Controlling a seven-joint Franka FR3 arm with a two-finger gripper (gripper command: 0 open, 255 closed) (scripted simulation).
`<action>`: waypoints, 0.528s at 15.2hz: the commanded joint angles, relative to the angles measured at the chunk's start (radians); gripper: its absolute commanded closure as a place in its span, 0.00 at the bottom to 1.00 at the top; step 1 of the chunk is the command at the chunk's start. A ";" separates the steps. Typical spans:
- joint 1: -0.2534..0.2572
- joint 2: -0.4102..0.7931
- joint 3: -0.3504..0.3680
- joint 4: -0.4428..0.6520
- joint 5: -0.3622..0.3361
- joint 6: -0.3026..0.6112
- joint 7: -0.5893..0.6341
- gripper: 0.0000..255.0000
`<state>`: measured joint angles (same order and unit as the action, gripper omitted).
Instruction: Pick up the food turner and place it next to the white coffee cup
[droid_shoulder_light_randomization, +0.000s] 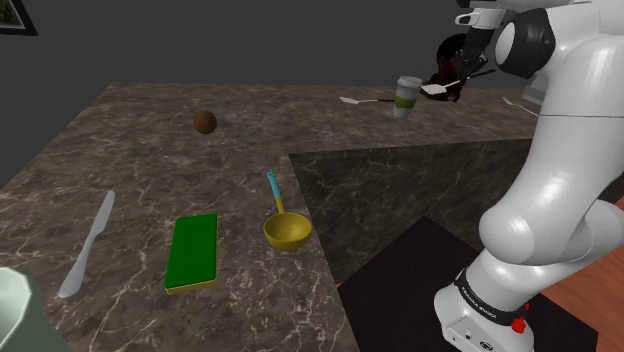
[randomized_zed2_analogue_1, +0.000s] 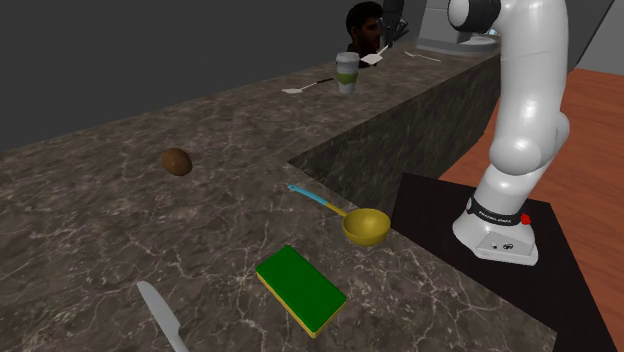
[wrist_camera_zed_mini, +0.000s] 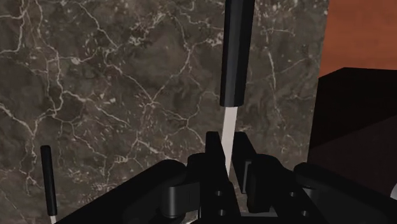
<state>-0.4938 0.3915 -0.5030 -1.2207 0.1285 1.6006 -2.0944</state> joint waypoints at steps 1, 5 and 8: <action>0.008 -0.010 0.000 -0.043 -0.004 0.034 0.002 1.00; 0.019 -0.022 0.001 -0.116 -0.010 0.094 0.004 1.00; 0.025 -0.028 0.002 -0.164 -0.012 0.138 0.006 1.00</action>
<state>-0.4710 0.3638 -0.5021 -1.3720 0.1163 1.7249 -2.0900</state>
